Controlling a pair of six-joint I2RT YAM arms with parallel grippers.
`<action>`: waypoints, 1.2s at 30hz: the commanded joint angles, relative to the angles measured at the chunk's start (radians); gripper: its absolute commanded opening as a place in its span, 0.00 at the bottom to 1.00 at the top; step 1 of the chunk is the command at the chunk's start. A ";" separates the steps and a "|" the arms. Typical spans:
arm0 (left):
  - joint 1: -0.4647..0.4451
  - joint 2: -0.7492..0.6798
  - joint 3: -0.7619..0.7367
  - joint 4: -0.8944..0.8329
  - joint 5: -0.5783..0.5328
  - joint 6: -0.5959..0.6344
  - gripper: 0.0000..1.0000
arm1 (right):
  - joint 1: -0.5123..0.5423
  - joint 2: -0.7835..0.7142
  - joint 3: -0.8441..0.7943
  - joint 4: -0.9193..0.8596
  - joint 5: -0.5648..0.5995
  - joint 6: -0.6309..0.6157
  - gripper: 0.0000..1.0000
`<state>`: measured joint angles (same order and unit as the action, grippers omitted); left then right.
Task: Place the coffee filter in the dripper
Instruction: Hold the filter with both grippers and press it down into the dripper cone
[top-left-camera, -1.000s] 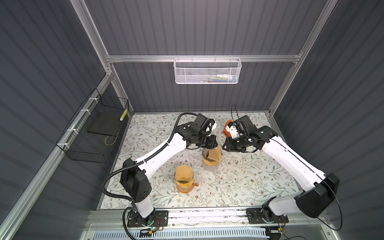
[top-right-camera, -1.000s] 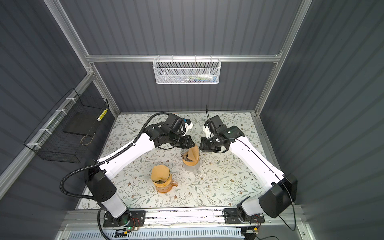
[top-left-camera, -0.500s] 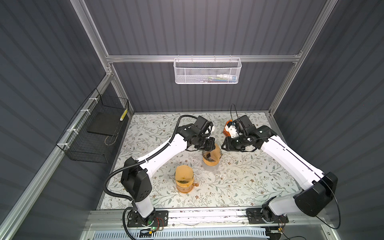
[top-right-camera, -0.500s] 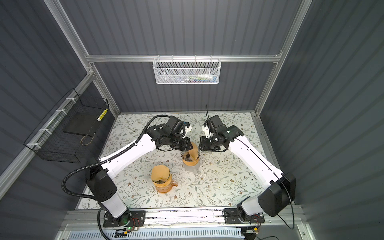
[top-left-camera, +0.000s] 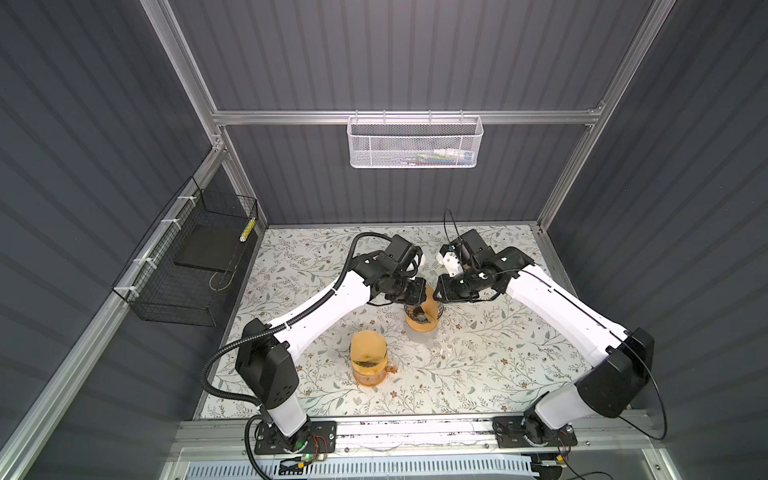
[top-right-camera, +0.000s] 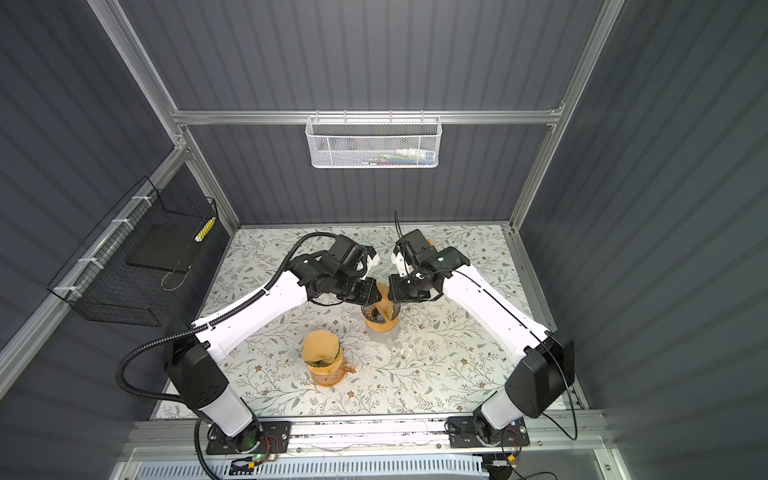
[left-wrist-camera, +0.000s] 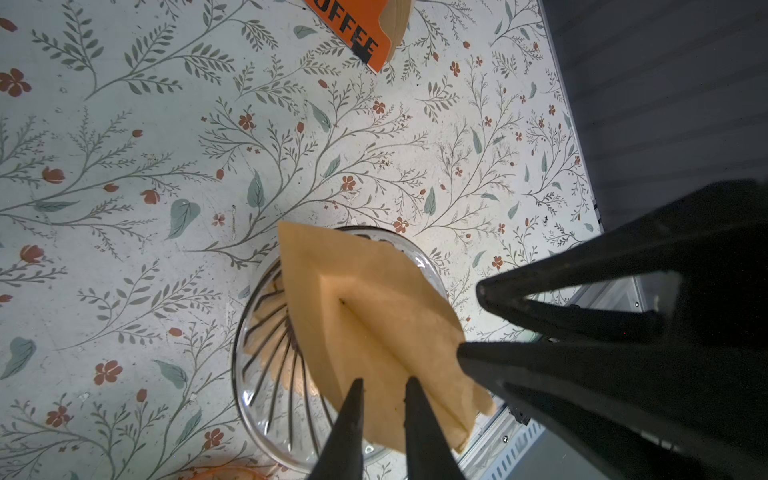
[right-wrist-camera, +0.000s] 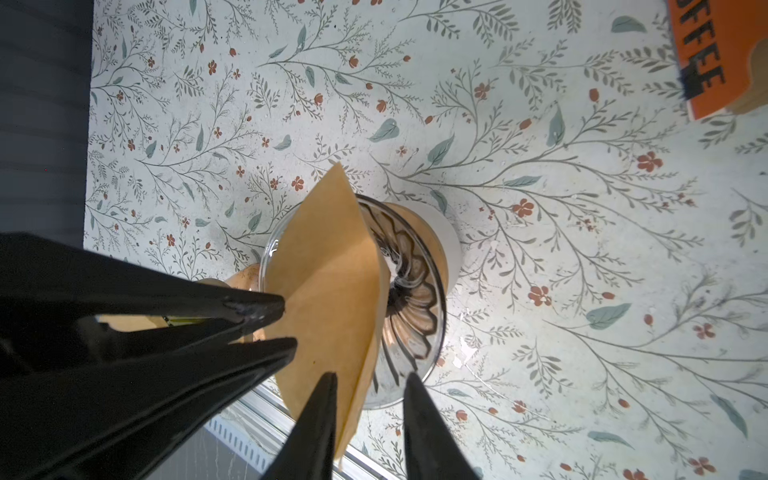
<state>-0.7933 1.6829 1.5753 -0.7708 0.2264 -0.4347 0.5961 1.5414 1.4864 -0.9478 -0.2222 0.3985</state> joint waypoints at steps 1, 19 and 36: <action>-0.007 -0.026 -0.009 -0.020 -0.009 -0.012 0.20 | 0.010 0.024 0.032 -0.032 0.043 -0.018 0.28; -0.007 -0.018 -0.037 -0.015 -0.010 -0.013 0.19 | 0.021 0.060 0.032 -0.039 0.084 -0.029 0.03; -0.007 -0.035 -0.081 0.005 -0.036 -0.015 0.18 | 0.034 0.088 0.023 -0.031 0.111 -0.030 0.00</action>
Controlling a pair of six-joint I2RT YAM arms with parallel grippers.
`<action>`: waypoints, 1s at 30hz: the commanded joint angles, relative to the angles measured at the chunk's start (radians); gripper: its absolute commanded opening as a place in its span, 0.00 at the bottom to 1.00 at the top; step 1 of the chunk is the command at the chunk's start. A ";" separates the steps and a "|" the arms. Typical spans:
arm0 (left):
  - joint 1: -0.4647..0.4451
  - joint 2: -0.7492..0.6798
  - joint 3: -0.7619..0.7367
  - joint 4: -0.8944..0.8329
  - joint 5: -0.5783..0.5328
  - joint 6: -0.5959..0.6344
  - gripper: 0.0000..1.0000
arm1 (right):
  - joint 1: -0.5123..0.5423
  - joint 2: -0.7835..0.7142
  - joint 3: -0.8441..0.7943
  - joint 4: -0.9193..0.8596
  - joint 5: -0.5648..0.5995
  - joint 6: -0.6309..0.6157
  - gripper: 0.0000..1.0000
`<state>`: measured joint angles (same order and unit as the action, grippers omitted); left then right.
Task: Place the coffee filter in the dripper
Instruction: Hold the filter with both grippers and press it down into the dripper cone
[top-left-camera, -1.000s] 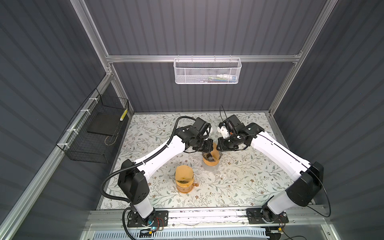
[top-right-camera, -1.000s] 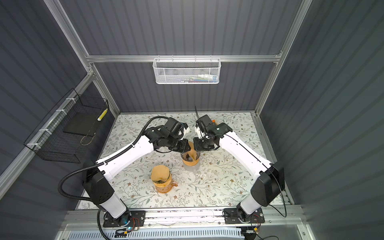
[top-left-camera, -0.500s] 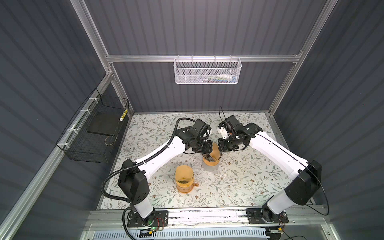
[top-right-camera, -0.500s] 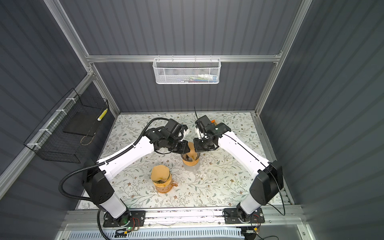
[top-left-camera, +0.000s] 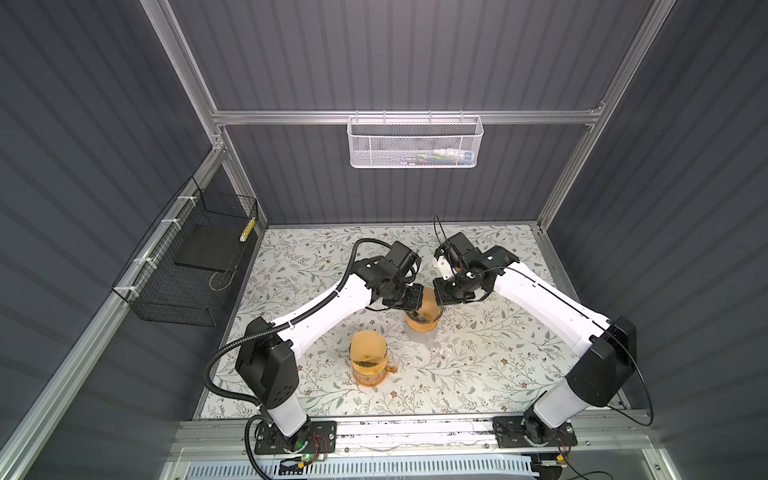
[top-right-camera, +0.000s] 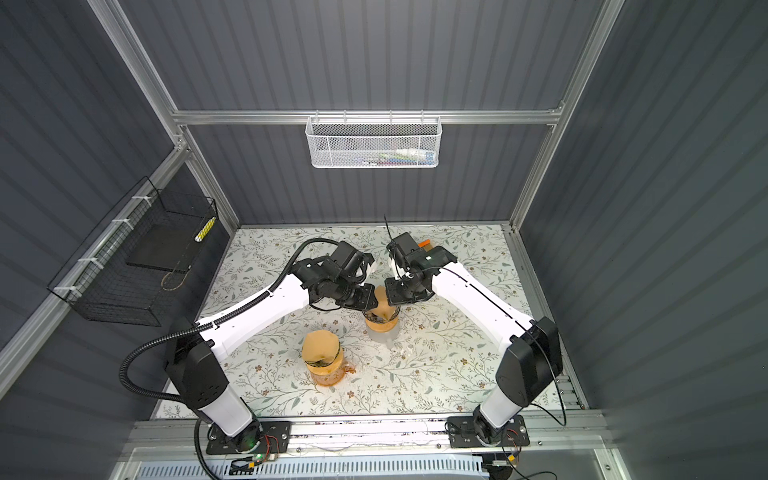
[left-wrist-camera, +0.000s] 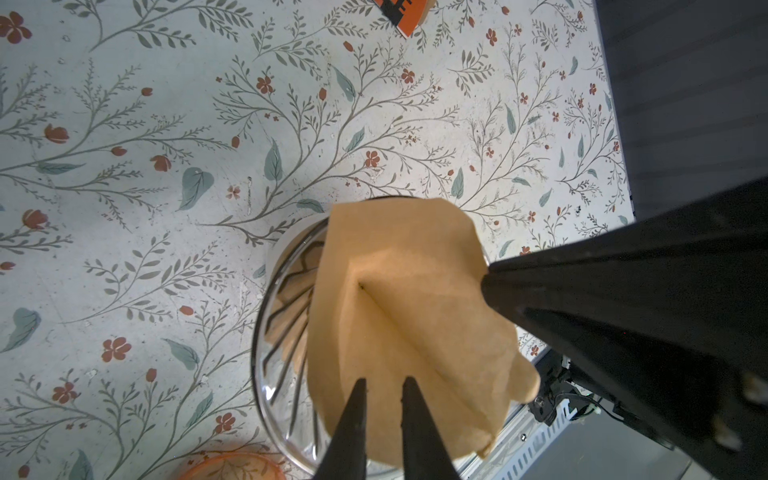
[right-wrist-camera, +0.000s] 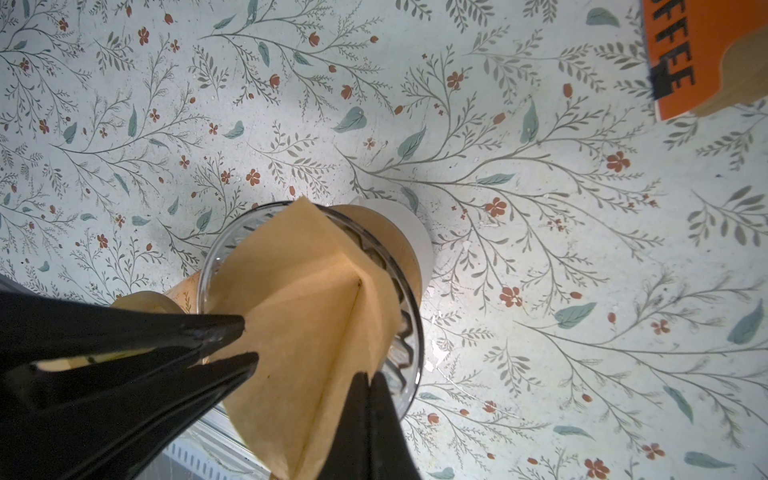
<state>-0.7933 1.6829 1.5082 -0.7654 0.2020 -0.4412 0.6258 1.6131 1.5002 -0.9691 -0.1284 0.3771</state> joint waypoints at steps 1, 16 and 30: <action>-0.007 -0.035 -0.015 0.001 -0.013 -0.009 0.18 | 0.007 0.018 0.010 -0.011 0.020 -0.009 0.00; -0.007 -0.032 -0.043 0.028 -0.021 -0.005 0.17 | 0.015 0.040 0.016 -0.011 0.047 -0.012 0.00; -0.007 -0.043 -0.024 0.032 -0.025 0.004 0.16 | 0.019 0.059 0.023 -0.020 0.069 -0.017 0.00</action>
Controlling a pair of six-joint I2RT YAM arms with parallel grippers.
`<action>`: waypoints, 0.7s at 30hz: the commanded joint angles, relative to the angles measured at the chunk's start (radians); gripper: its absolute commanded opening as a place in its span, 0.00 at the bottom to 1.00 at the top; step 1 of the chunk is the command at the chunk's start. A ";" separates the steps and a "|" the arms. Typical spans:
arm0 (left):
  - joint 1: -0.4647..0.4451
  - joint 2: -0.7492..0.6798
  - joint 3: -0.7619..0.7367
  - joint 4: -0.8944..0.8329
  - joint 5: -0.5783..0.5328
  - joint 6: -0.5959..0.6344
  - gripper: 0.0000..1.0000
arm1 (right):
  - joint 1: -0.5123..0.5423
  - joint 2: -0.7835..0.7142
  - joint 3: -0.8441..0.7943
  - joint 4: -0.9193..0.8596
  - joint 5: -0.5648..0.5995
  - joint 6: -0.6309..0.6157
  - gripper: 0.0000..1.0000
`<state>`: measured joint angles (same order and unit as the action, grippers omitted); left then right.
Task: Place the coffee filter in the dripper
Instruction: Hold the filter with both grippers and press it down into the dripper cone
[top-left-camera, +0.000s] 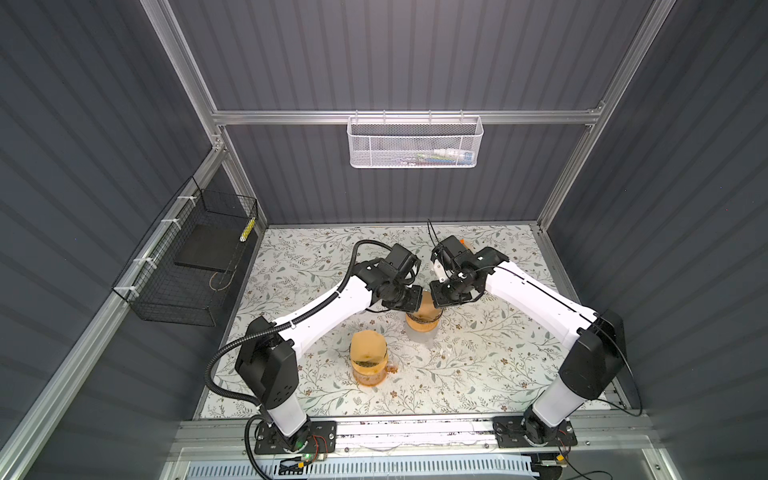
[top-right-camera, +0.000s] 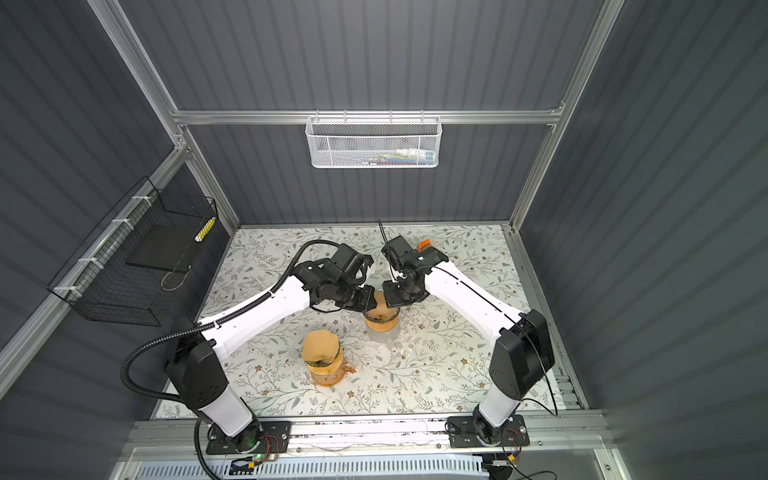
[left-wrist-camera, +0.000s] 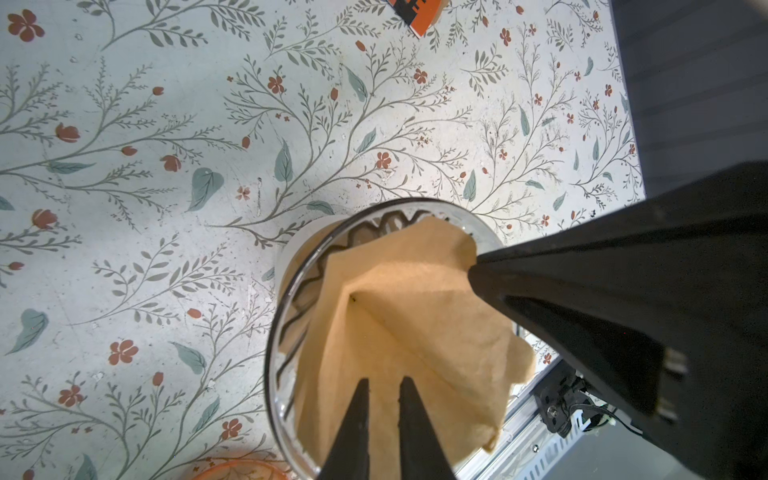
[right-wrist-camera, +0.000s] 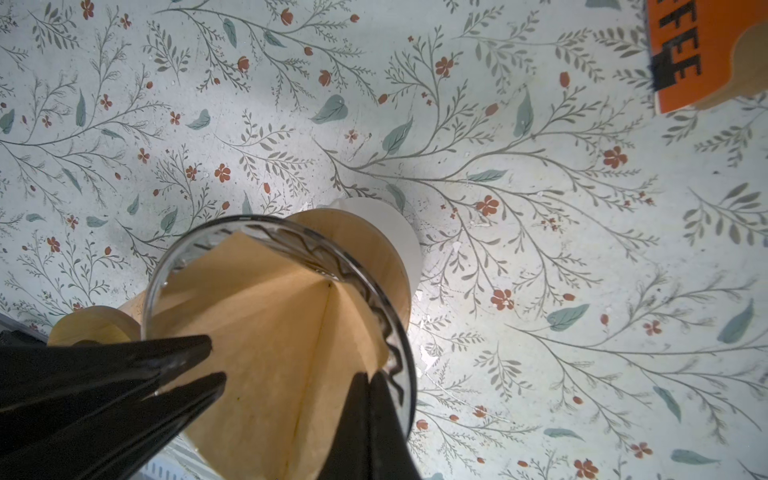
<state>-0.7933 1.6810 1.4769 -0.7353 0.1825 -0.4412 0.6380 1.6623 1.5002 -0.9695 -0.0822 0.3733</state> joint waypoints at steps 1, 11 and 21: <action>-0.007 -0.046 0.015 -0.001 -0.013 0.005 0.16 | 0.007 0.011 0.024 -0.022 0.024 -0.014 0.00; -0.007 -0.075 0.010 -0.049 -0.069 0.020 0.16 | 0.008 0.015 0.025 -0.023 0.029 -0.014 0.00; -0.007 -0.075 -0.027 -0.024 -0.057 0.006 0.16 | 0.012 0.024 0.023 -0.015 0.027 -0.013 0.00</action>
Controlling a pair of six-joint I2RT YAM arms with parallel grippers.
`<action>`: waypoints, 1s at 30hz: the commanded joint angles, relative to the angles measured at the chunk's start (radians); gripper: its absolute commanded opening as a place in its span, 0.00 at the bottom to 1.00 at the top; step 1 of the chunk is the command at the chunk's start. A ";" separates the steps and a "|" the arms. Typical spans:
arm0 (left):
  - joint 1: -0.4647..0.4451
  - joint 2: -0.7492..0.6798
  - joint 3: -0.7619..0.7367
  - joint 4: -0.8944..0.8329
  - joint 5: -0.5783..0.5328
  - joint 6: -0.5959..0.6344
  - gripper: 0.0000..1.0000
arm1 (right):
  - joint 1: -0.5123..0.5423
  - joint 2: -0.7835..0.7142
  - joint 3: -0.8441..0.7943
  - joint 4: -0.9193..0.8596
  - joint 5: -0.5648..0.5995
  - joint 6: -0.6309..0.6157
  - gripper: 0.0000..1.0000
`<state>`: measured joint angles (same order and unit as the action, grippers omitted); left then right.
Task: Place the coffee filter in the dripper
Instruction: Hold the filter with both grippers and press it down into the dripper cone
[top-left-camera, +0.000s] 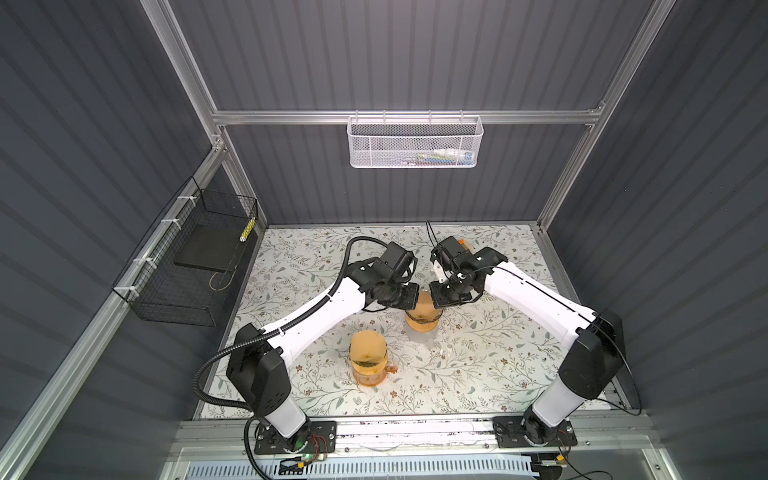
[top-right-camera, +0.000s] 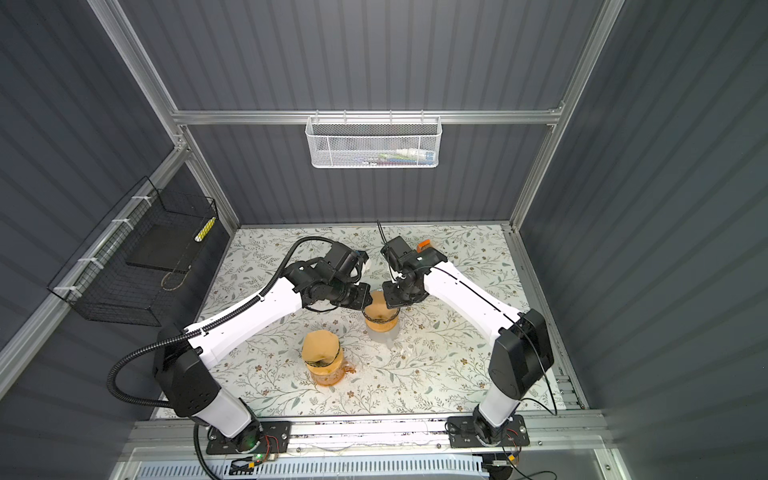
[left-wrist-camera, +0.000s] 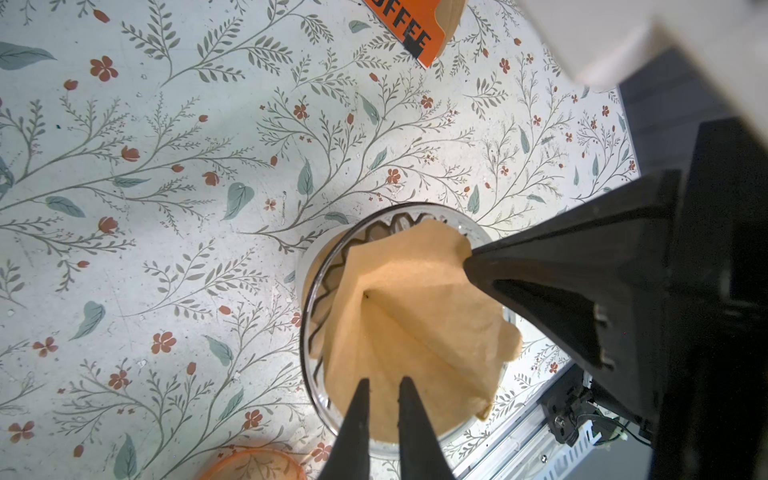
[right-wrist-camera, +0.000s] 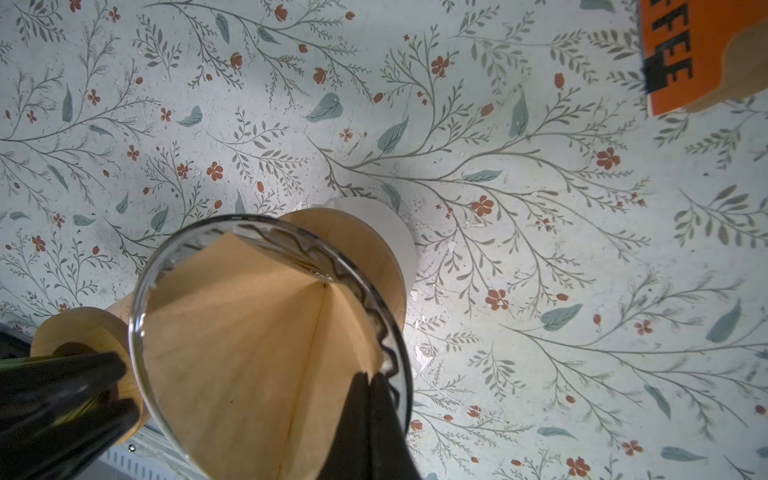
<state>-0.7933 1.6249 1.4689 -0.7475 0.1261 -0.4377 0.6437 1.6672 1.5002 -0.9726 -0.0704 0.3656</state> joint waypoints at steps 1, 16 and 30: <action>-0.007 -0.019 -0.023 -0.008 0.002 0.001 0.16 | 0.009 0.017 0.023 -0.014 0.017 -0.005 0.00; -0.007 -0.028 -0.018 0.004 -0.002 -0.003 0.16 | 0.014 -0.016 0.066 -0.040 0.035 -0.008 0.15; -0.007 -0.026 -0.029 -0.004 0.000 -0.001 0.16 | 0.016 -0.031 0.072 -0.046 0.050 -0.007 0.22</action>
<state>-0.7933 1.6249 1.4570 -0.7437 0.1265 -0.4381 0.6544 1.6680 1.5459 -0.9970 -0.0364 0.3592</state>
